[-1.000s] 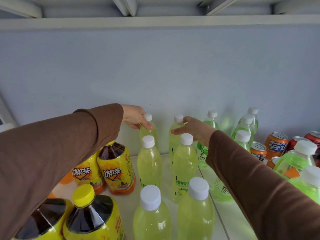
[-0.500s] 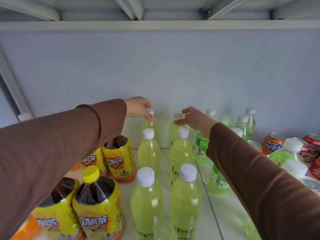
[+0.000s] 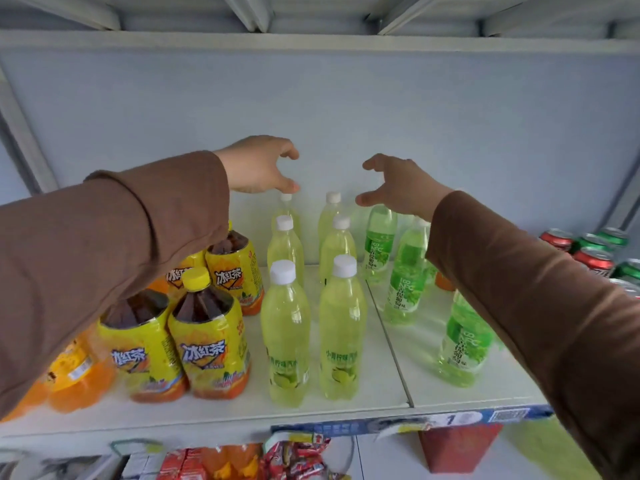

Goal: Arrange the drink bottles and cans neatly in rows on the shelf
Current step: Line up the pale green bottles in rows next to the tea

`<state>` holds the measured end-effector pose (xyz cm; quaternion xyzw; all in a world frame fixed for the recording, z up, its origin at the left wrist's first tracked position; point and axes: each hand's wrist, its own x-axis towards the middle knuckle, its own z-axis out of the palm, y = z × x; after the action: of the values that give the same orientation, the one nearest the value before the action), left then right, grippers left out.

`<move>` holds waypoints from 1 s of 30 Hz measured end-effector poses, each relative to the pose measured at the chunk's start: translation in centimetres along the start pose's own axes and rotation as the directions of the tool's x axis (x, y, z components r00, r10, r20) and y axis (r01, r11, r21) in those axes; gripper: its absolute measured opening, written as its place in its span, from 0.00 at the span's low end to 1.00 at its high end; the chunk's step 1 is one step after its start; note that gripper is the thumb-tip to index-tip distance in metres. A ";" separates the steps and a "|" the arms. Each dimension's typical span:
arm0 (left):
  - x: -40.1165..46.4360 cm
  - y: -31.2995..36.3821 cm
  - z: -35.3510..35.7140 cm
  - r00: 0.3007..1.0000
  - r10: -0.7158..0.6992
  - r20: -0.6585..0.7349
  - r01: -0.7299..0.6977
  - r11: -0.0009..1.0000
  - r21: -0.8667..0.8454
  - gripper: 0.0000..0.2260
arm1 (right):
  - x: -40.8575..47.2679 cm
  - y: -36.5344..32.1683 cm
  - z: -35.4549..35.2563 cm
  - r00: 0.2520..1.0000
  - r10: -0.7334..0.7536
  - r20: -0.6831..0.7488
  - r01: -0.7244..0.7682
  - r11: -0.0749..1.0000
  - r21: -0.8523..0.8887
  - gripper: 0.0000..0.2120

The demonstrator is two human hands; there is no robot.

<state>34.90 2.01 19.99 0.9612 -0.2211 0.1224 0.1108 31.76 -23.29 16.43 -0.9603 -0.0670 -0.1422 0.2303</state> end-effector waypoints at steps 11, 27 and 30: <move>-12.6 8.7 -1.5 0.996 0.060 -0.059 -0.060 0.998 -0.013 0.27 | -14.7 -1.0 -4.8 0.997 -0.050 -0.052 0.043 0.991 -0.126 0.33; -22.6 22.0 9.4 0.999 0.008 0.049 -0.003 0.994 -0.107 0.28 | -29.1 10.4 -4.7 0.998 -0.053 0.036 0.056 0.994 -0.093 0.32; -23.5 24.0 12.5 0.996 -0.052 0.069 0.060 0.989 -0.132 0.28 | -30.3 13.6 -3.5 0.995 -0.073 0.062 0.076 0.996 -0.055 0.32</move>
<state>5.89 -13.05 5.30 0.9609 -0.2053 0.0727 0.1712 4.72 -38.85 4.41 -0.9673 -0.1055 -0.1236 0.1949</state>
